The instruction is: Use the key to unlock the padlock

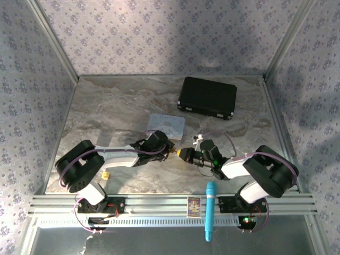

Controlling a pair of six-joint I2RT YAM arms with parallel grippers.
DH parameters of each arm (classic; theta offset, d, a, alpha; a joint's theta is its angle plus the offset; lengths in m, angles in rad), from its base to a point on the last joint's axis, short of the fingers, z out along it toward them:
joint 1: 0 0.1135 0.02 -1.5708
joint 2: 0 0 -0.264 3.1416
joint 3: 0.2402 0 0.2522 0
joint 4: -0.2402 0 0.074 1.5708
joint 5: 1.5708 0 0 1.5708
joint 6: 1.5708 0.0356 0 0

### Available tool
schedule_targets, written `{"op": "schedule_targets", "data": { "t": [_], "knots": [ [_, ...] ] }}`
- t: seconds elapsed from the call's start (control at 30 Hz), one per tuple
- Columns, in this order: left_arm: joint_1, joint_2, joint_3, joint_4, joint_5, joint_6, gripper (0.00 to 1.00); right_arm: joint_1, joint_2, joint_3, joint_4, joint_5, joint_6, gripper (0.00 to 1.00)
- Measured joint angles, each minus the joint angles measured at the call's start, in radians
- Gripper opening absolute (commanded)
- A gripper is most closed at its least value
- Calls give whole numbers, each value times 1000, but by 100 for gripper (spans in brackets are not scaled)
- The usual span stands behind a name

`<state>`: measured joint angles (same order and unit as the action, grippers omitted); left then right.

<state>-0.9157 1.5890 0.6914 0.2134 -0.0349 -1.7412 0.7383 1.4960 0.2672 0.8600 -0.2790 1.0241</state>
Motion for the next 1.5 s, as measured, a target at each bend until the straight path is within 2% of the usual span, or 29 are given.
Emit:
{"op": "schedule_targets", "data": {
  "t": [0.3, 1.1, 1.5],
  "knots": [
    [5, 0, -1, 6, 5, -15, 0, 14, 13, -22, 64, 52, 15, 0],
    [6, -2, -14, 24, 5, -26, 0, 32, -8, -41, 94, 85, 14, 0],
    [6, -1, -14, 23, 3, -26, 0, 69, -26, -82, 120, 141, 25, 0]
  ]
}}
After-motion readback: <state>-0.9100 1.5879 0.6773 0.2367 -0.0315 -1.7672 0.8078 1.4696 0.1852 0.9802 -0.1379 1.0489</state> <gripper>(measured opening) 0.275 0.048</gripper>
